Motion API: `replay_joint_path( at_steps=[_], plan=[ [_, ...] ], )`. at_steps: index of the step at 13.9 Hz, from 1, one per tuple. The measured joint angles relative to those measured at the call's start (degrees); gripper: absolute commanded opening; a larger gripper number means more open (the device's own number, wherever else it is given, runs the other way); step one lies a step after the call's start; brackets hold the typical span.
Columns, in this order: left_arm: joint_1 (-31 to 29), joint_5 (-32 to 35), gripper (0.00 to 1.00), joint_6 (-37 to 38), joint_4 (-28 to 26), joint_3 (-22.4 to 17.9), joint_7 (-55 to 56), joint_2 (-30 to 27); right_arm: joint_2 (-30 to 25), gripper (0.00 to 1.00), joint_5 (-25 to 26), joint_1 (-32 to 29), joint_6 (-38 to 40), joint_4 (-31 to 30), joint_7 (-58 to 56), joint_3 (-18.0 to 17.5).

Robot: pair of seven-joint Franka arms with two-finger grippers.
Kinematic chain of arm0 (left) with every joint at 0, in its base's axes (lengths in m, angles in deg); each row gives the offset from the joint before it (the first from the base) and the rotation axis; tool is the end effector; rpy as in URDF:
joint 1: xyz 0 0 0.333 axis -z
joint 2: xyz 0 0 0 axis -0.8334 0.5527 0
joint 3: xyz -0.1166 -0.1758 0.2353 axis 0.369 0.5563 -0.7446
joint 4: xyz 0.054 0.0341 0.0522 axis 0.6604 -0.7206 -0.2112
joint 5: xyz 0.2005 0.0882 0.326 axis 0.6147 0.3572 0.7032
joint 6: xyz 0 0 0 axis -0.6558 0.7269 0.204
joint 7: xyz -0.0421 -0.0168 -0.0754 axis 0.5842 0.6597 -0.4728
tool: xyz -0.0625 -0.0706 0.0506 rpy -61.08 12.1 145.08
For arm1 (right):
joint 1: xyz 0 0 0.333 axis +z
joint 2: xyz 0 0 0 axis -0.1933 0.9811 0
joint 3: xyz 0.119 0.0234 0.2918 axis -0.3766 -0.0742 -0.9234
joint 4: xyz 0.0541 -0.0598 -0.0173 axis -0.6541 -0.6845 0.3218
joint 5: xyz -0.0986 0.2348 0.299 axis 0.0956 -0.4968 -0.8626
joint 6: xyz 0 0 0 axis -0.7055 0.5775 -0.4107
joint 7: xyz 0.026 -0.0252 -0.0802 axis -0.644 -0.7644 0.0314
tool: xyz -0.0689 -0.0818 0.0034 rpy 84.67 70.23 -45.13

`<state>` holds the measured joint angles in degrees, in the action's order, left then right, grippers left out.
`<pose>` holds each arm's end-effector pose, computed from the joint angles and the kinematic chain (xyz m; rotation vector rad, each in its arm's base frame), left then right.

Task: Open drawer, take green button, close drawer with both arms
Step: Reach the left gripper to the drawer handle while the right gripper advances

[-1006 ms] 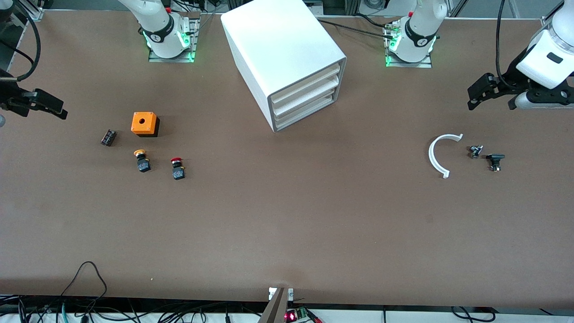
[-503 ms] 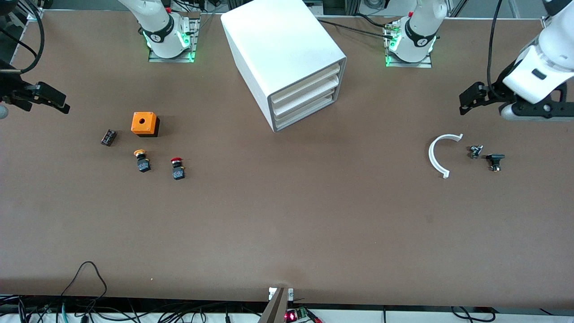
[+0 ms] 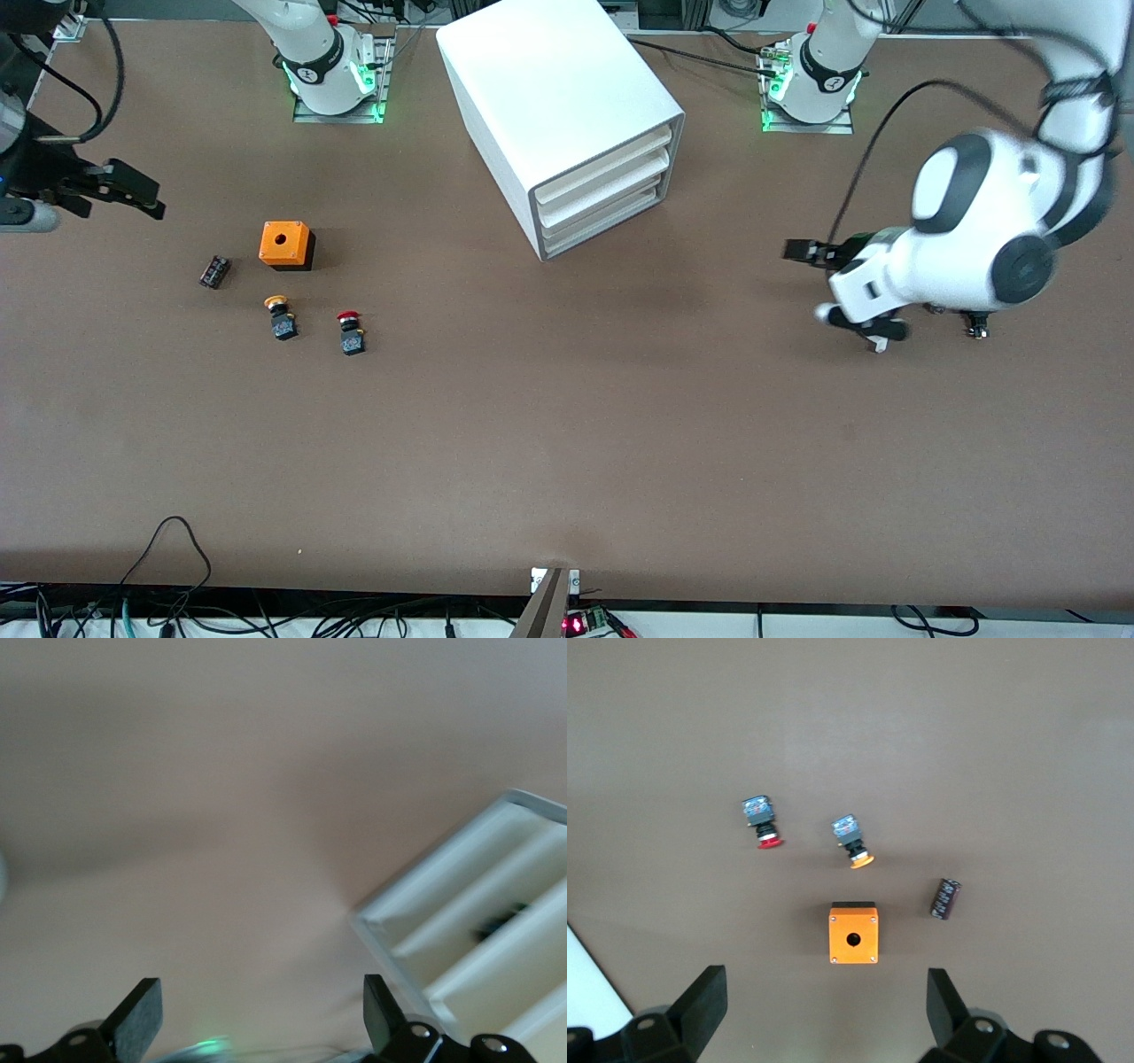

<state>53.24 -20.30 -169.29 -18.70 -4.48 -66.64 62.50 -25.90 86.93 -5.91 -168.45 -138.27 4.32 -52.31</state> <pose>0.5672 -0.1352 0.3331 2.6398 -0.1811 -0.7174 0.5390 0.0032 0.5719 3.1329 0.0252 -0.0672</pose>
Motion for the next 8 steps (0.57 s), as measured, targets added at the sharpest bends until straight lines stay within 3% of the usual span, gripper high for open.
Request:
replay_joint_path(
  at_steps=[4,8],
  plan=[
    [3.0,-22.8,1.0,-7.1,-10.3,1.1,-12.4,7.9,2.9,1.0,0.0,6.9,-1.1,-0.1,7.6,-0.3],
    [8.4,-34.5,0.94,-11.9,-15.0,3.8,-20.4,12.8,5.6,1.0,0.0,12.6,-1.1,0.0,9.9,-0.4]
  ],
)
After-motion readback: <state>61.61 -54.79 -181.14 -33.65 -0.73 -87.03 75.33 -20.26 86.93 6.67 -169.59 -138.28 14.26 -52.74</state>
